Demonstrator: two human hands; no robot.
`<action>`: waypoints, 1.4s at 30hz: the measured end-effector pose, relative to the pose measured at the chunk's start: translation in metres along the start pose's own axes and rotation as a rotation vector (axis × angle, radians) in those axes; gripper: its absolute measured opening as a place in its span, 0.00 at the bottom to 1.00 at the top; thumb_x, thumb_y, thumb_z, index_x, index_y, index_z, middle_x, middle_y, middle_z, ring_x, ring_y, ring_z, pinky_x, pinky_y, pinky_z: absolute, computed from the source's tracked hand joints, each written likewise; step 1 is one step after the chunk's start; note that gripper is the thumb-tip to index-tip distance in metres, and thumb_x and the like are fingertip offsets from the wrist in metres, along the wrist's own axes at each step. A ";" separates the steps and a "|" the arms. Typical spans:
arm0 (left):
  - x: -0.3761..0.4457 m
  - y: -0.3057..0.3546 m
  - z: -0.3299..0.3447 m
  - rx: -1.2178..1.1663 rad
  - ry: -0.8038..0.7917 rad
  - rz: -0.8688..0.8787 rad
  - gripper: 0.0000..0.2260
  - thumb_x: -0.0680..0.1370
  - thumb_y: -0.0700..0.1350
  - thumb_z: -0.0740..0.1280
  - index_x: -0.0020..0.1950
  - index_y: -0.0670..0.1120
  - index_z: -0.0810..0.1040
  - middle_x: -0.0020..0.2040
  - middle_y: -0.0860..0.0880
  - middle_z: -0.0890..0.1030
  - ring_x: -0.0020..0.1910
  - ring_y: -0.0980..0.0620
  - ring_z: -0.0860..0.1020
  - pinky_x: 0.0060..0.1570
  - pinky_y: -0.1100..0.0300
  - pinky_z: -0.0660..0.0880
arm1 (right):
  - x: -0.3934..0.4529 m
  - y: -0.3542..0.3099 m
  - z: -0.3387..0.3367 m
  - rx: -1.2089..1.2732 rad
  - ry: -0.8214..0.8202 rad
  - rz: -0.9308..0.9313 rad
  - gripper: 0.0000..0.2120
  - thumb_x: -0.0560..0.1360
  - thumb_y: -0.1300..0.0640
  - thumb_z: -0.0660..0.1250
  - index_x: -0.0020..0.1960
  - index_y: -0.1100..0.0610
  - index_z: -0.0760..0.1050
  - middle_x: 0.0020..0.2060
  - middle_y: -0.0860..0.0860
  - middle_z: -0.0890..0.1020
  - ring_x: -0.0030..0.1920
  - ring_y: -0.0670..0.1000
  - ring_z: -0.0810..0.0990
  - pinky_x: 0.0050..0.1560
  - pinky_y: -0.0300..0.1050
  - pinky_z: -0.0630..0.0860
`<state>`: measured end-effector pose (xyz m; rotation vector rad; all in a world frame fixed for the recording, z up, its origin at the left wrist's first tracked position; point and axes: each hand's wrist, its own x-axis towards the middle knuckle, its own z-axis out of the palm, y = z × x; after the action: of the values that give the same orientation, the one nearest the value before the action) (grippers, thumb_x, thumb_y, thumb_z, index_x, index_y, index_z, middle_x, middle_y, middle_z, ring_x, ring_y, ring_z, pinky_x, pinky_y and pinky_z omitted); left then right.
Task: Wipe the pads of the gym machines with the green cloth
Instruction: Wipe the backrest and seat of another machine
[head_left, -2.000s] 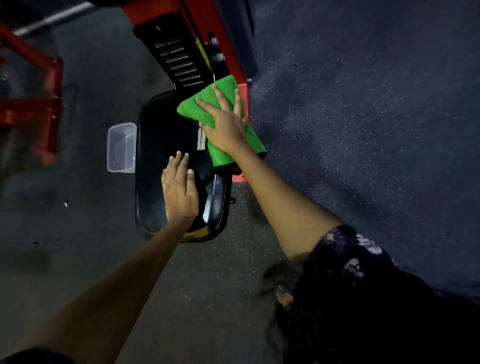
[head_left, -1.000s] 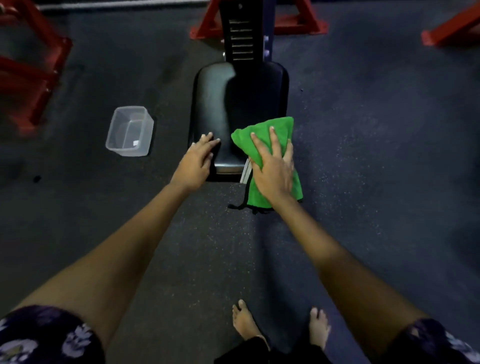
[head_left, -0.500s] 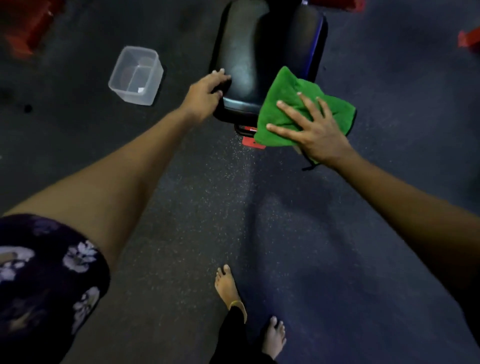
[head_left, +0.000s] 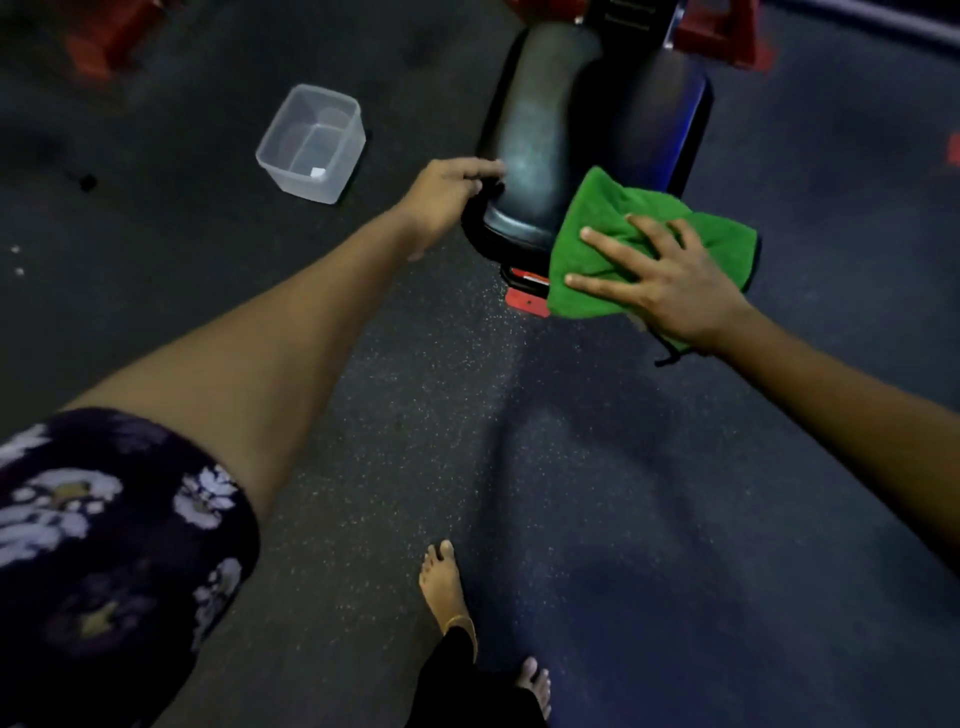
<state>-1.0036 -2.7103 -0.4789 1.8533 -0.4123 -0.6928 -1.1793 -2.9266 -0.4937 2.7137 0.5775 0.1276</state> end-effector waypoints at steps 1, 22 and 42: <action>-0.001 0.001 -0.002 -0.115 0.015 -0.018 0.18 0.79 0.29 0.52 0.67 0.36 0.70 0.68 0.40 0.72 0.68 0.50 0.70 0.53 0.77 0.68 | 0.008 -0.002 -0.003 0.009 -0.009 0.003 0.28 0.74 0.55 0.60 0.73 0.42 0.61 0.74 0.53 0.61 0.63 0.66 0.66 0.53 0.63 0.70; -0.025 0.002 0.052 -0.191 0.390 -0.378 0.24 0.79 0.52 0.61 0.71 0.41 0.65 0.68 0.42 0.67 0.65 0.41 0.69 0.65 0.49 0.67 | 0.200 0.015 -0.028 0.574 -0.407 0.382 0.25 0.77 0.38 0.57 0.73 0.42 0.63 0.76 0.44 0.54 0.76 0.59 0.43 0.68 0.73 0.46; 0.044 0.030 0.076 0.044 0.852 -0.747 0.26 0.82 0.58 0.46 0.75 0.47 0.62 0.75 0.51 0.63 0.75 0.49 0.54 0.68 0.36 0.34 | 0.232 0.068 0.010 0.608 -0.364 0.268 0.22 0.79 0.42 0.58 0.72 0.43 0.64 0.76 0.42 0.55 0.76 0.56 0.42 0.71 0.68 0.42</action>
<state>-1.0166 -2.8023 -0.4829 2.1374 0.8546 -0.2937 -0.9406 -2.8925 -0.4748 3.2653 0.1515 -0.5519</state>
